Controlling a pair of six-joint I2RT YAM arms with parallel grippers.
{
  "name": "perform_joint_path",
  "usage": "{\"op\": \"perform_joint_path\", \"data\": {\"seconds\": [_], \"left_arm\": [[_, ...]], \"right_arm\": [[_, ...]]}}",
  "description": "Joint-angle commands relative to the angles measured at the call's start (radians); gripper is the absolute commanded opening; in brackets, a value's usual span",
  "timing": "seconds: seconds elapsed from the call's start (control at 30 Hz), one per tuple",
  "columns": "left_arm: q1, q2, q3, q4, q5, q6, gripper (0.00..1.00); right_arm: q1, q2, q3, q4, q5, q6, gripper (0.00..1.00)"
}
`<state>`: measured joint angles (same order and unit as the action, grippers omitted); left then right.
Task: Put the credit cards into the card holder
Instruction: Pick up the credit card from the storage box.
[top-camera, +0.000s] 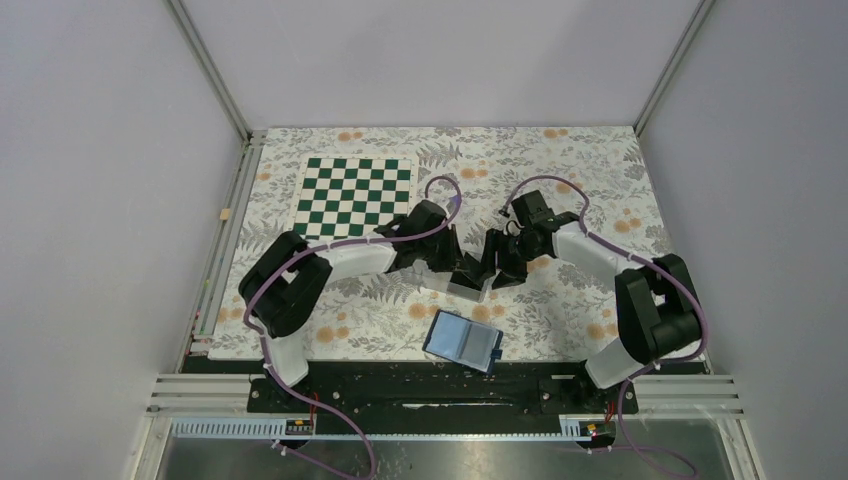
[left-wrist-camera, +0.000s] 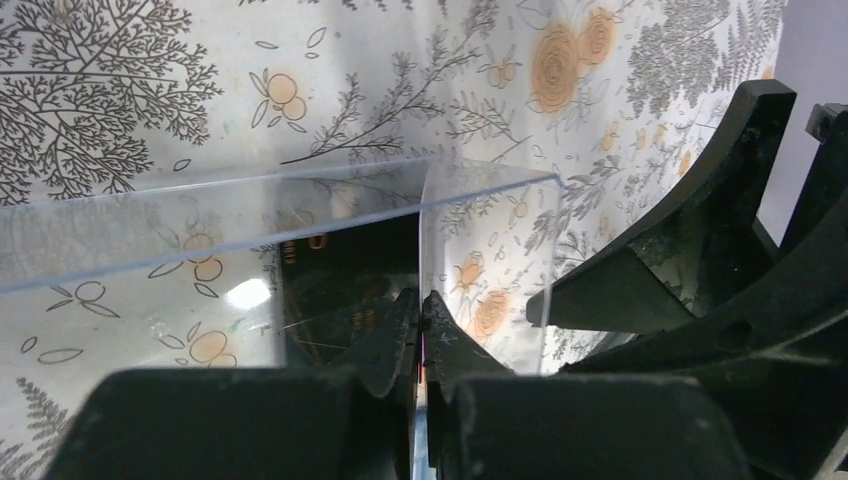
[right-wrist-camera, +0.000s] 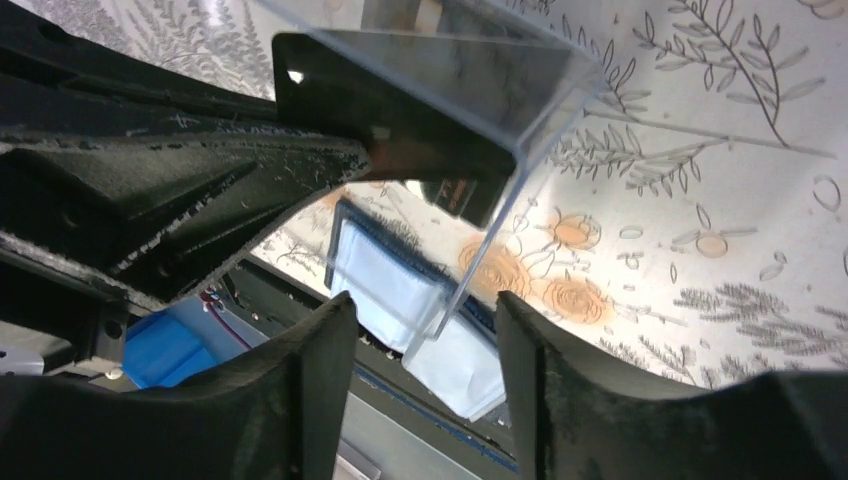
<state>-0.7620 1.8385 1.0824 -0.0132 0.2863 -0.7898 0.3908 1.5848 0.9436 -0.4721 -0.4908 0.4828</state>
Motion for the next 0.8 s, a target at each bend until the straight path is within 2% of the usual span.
{"op": "perform_joint_path", "data": {"seconds": [0.0,0.17,0.33,0.43,0.63,0.77], "left_arm": [[-0.005,-0.151,0.034,-0.006,-0.069,0.055,0.0],[-0.006,-0.348,0.044,-0.089,-0.093,0.145,0.0],[-0.004,-0.477,0.067,-0.301,-0.02,0.265,0.0],[-0.005,-0.544,0.052,-0.422,0.076,0.322,0.0],[-0.004,-0.654,-0.016,-0.557,0.344,0.389,0.0],[-0.008,-0.703,-0.063,-0.567,0.477,0.394,0.0]], "right_arm": [[0.007,-0.141,0.048,-0.069,0.013,-0.048,0.63],[0.006,-0.309,0.124,-0.18,0.055,-0.123,0.74],[0.006,-0.455,0.147,-0.26,-0.009,-0.212,0.77],[0.006,-0.512,0.138,-0.278,-0.1,-0.247,0.76],[0.021,-0.552,0.096,-0.24,-0.341,-0.28,0.72],[0.14,-0.523,0.045,-0.164,-0.439,-0.238,0.69]]}}
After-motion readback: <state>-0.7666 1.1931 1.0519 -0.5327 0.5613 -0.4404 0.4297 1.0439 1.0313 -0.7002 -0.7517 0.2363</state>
